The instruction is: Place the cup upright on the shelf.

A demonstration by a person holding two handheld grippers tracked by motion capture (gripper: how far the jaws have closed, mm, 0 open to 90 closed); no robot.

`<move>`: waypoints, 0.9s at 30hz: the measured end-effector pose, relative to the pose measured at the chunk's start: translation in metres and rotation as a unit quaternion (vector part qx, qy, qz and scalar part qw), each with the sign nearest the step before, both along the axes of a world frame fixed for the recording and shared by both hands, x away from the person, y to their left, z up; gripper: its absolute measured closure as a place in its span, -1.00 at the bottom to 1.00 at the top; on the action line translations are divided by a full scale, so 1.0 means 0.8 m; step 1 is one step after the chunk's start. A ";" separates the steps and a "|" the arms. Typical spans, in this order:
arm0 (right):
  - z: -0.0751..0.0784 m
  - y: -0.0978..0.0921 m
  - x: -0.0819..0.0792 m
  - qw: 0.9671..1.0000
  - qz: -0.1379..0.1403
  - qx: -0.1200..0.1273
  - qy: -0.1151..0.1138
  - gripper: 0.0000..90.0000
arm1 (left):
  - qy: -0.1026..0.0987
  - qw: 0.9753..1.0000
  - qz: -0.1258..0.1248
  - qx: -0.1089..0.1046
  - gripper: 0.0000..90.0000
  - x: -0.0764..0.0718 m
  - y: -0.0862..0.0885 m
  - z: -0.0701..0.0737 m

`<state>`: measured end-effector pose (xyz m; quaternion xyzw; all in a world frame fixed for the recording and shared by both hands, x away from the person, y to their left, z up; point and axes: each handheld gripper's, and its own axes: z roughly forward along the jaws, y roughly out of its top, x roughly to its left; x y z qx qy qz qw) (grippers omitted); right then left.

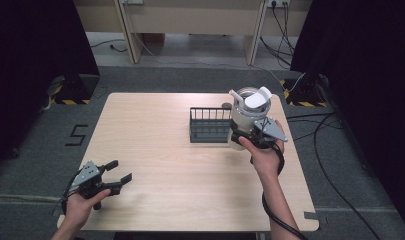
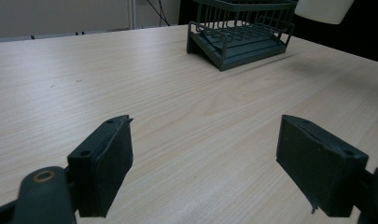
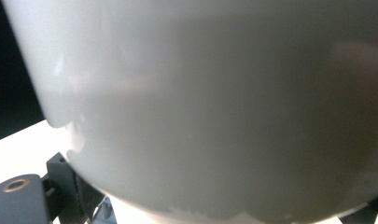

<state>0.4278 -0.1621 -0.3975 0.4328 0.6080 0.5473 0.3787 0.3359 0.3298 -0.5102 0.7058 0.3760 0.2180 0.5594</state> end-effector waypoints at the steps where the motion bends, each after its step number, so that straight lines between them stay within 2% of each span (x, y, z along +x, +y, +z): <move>1: 0.001 0.001 0.002 1.000 0.000 0.001 0.000 -0.77 | 0.000 1.000 0.000 0.000 -0.60 0.000 0.000 0.000; 27: 0.025 0.017 0.046 1.000 -0.008 0.006 -0.003 -0.77 | 0.001 1.000 0.000 -0.003 -0.60 0.001 0.000 0.000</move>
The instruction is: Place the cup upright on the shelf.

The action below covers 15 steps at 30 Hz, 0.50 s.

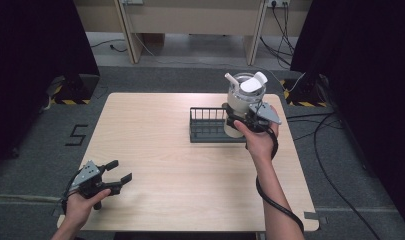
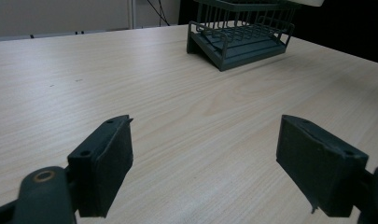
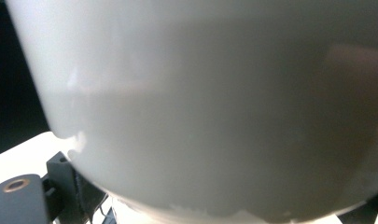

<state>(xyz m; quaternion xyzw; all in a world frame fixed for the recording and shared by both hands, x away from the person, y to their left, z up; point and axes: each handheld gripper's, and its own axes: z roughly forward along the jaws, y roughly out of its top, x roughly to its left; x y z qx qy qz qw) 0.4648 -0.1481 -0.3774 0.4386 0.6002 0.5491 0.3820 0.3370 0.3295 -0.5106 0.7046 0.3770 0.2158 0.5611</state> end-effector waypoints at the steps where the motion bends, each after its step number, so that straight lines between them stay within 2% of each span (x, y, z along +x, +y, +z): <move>1: 0.001 0.001 0.002 1.000 0.000 0.000 -0.001 -0.77 | 0.000 1.000 0.000 0.000 -0.60 0.000 0.000 0.000; 15: 0.014 0.012 0.028 1.000 -0.005 -0.002 -0.003 -0.77 | 0.000 1.000 0.000 -0.002 -0.60 0.000 0.001 0.000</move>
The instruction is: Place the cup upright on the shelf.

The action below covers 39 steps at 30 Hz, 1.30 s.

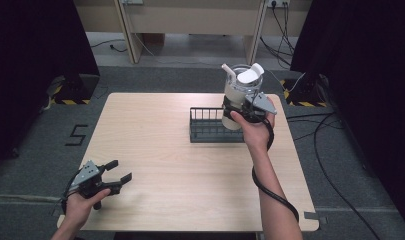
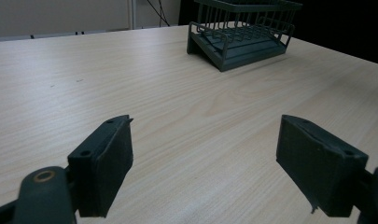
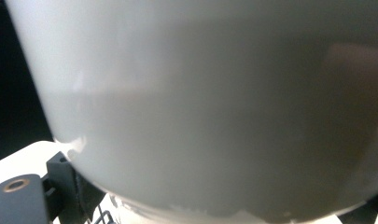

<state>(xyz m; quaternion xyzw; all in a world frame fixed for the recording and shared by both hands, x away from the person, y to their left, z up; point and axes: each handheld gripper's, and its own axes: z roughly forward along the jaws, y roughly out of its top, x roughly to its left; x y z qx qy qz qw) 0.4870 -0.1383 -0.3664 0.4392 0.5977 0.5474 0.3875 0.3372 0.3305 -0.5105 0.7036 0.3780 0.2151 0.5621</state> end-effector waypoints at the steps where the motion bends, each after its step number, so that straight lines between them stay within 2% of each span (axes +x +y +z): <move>1: 0.000 0.001 0.002 1.000 -0.001 -0.002 0.001 -0.77 | 0.000 1.000 0.000 0.000 -0.60 0.000 0.000 0.000; 28: -0.011 0.017 0.042 1.000 -0.010 -0.001 0.018 -0.77 | 0.000 1.000 0.002 -0.003 -0.60 0.001 0.001 0.000; 39: -0.018 0.021 0.052 0.999 -0.015 0.000 0.028 -0.77 | 0.001 1.000 0.001 -0.003 -0.60 0.001 0.001 -0.001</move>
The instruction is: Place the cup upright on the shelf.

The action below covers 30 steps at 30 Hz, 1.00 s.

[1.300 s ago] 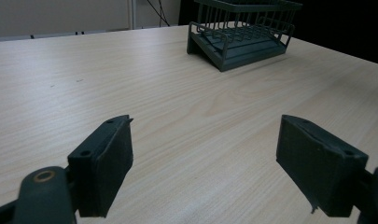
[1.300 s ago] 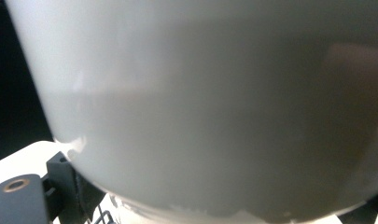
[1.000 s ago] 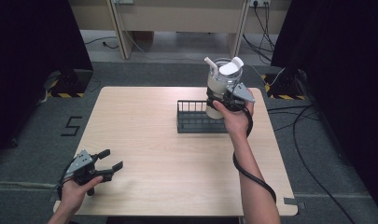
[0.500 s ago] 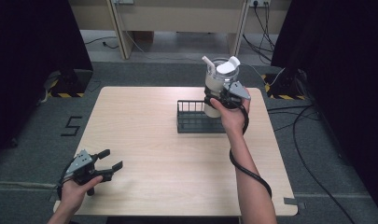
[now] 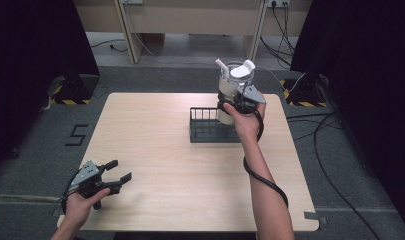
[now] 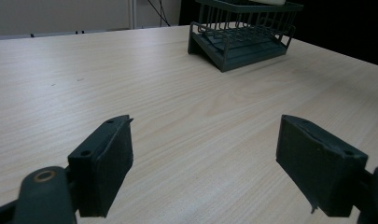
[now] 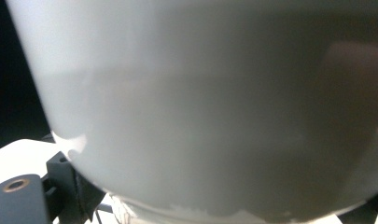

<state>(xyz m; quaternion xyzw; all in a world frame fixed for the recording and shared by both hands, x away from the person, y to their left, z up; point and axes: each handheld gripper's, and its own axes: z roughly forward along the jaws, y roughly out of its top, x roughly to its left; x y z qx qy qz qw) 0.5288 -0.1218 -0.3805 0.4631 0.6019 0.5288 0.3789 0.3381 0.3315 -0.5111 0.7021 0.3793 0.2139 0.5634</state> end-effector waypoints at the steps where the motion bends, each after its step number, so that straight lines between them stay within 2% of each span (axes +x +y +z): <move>1: -0.002 0.000 0.000 1.000 0.000 0.000 0.001 -0.77 | 0.000 1.000 0.000 0.000 -0.60 0.000 0.000 0.000; 30: -0.043 0.006 0.011 0.999 -0.006 -0.013 0.035 -0.77 | 0.000 1.000 -0.001 0.000 -0.60 0.000 0.001 0.000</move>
